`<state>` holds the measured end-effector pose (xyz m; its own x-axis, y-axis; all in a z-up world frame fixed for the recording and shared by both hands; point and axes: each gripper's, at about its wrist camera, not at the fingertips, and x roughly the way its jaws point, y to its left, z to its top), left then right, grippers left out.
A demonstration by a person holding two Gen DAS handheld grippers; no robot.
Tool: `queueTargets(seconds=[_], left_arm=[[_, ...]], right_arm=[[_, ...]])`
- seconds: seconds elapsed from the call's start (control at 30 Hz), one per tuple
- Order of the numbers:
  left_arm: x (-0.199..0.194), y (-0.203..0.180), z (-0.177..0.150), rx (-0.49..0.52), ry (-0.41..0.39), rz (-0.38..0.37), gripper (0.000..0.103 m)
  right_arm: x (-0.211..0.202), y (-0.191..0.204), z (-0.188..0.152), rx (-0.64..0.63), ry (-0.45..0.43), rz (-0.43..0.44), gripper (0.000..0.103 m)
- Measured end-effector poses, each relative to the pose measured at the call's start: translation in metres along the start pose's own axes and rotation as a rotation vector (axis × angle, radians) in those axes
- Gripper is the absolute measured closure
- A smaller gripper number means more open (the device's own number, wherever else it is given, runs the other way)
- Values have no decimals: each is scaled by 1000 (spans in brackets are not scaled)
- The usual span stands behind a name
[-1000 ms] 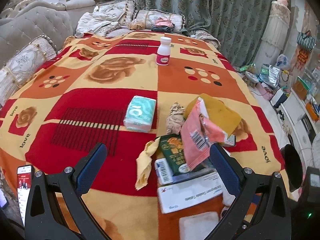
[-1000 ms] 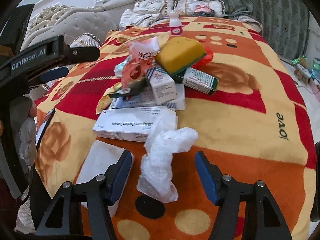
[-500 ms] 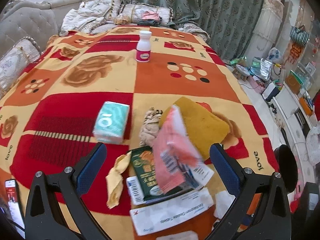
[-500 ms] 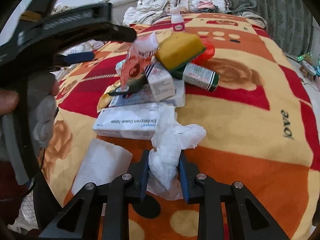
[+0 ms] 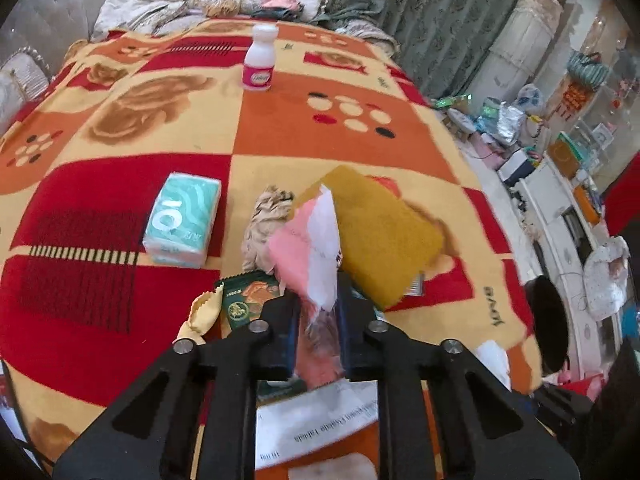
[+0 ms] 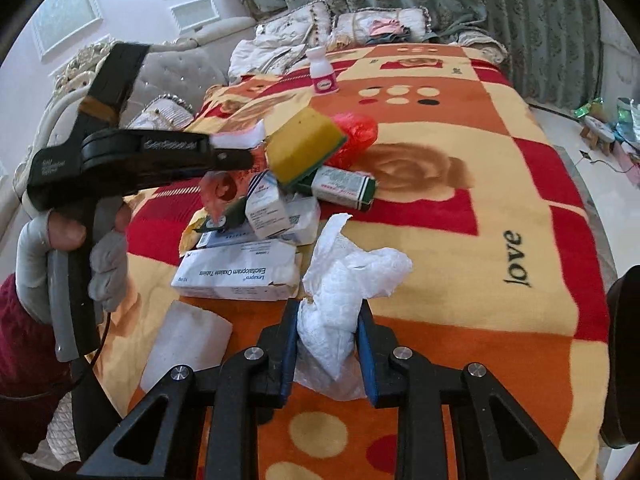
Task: Collect trash
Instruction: 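Carry tissue and pink wrapper to the black bin and open both tools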
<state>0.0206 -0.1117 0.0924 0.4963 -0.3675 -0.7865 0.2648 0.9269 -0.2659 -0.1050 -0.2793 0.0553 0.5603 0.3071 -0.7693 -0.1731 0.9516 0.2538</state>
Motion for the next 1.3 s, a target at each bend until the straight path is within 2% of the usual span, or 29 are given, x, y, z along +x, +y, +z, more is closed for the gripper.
queueTargets(seconds=[0.23, 0.4, 0.6, 0.8, 1.07, 1.1, 1.17, 1.2, 1.23, 1.3], left_arm=[[-47, -38, 2, 87, -53, -74, 90], [-51, -94, -3, 168, -29, -162, 90], [-31, -170, -19, 262, 48, -263, 90], [1, -243, -35, 317, 117, -351, 90], [44, -314, -51, 350, 173, -432, 88], [49, -321, -53, 357, 175, -436, 87], [55, -328, -55, 358, 185, -452, 72], [59, -331, -55, 350, 196, -463, 67], [62, -331, -55, 344, 202, -468, 60], [67, -334, -56, 340, 205, -452, 59]], right_arm=[[-27, -22, 1, 24, -56, -34, 78], [-56, -57, -4, 87, -106, -94, 78], [-99, -117, -19, 197, -152, -196, 78], [-125, -187, -40, 316, -136, -305, 78], [-138, -248, -61, 432, -141, -354, 78], [-138, -252, -62, 441, -142, -357, 78], [-139, -261, -64, 457, -148, -356, 77], [-138, -262, -65, 461, -147, -359, 74], [-137, -264, -65, 467, -144, -366, 64], [-140, -269, -68, 481, -152, -380, 60]])
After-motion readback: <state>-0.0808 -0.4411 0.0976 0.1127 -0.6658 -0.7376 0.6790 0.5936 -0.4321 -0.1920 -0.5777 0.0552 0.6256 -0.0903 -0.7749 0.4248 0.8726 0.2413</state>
